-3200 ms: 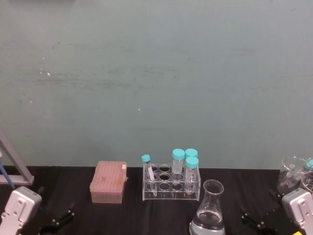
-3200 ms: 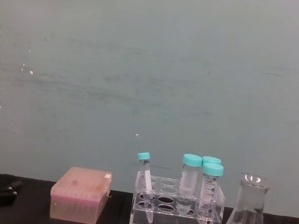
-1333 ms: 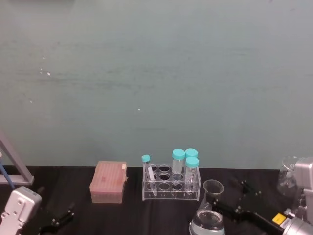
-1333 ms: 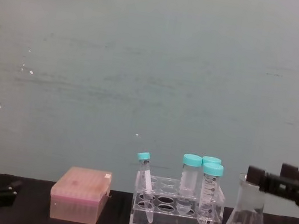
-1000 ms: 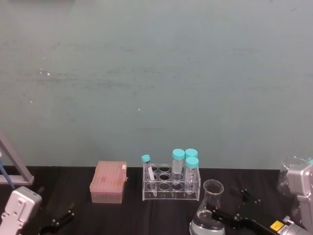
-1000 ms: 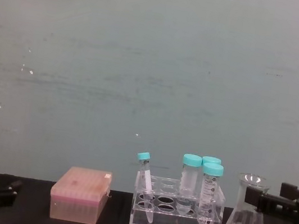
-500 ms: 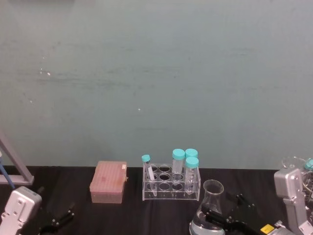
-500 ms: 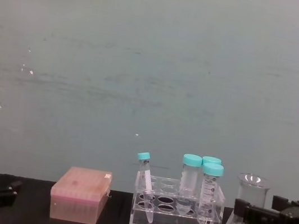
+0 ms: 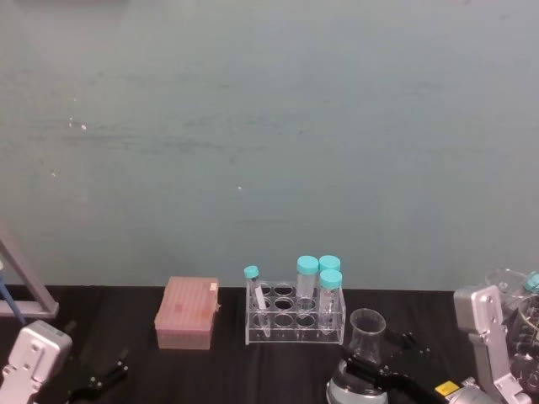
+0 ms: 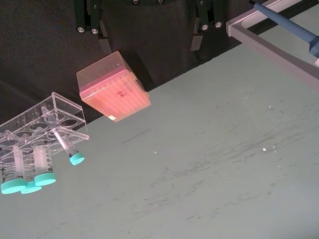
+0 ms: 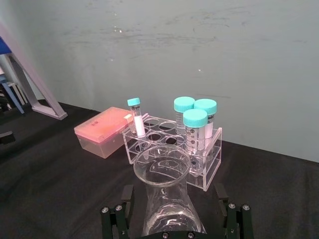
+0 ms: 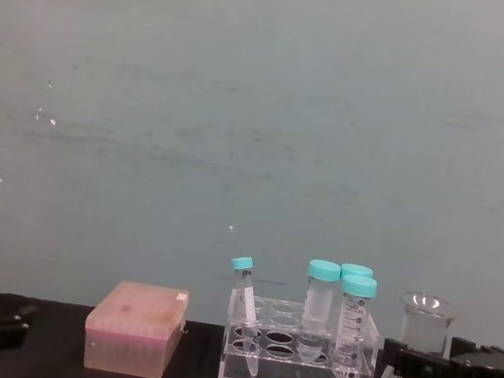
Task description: Pick up the beaker with the right gripper, shake it three times, and then put it down.
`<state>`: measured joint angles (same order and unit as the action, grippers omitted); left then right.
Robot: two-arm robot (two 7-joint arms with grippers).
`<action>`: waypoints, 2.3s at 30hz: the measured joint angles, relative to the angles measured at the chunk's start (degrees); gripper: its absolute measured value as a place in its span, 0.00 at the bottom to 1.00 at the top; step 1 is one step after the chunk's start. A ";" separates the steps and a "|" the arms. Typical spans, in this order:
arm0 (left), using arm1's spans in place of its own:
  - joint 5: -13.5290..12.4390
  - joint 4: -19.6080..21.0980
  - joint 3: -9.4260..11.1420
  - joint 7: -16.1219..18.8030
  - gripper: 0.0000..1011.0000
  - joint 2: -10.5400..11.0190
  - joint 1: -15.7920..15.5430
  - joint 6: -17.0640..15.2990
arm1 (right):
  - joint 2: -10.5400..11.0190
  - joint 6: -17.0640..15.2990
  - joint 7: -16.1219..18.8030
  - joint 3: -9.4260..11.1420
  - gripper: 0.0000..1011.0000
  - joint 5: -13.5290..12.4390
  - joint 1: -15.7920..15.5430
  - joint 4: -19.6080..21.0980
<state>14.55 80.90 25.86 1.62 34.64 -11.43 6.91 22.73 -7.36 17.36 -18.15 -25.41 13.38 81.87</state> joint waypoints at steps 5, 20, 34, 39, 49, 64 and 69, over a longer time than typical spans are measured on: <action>0.00 0.00 0.00 0.00 0.99 0.00 0.00 0.00 | -1.05 -0.95 -0.33 0.20 0.99 0.66 0.45 -0.50; 0.00 0.00 0.00 0.00 0.99 0.00 0.00 0.00 | -2.88 -1.44 -0.42 0.57 0.99 2.29 1.38 -1.79; 0.00 0.00 0.00 0.00 0.99 0.00 0.00 0.00 | -2.93 -1.42 -0.45 0.62 0.99 2.45 1.45 -1.86; 0.00 0.00 0.00 0.00 0.99 0.00 0.00 0.00 | -2.91 -1.40 -0.45 0.60 0.99 2.41 1.44 -1.83; 0.00 0.00 0.00 0.00 0.99 0.00 0.00 0.00 | -3.04 -0.39 0.08 0.85 0.99 2.82 1.25 -1.75; 0.00 0.00 0.00 0.00 0.99 0.00 0.00 0.00 | -3.50 0.34 0.40 1.53 0.99 3.62 0.80 -1.49; 0.00 0.00 0.00 0.00 0.99 0.00 0.00 0.00 | -3.82 0.20 0.30 1.68 0.99 3.89 0.98 -1.49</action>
<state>14.55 80.90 25.86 1.62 34.65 -11.43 6.91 18.91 -7.16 17.66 -16.47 -21.52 14.37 80.38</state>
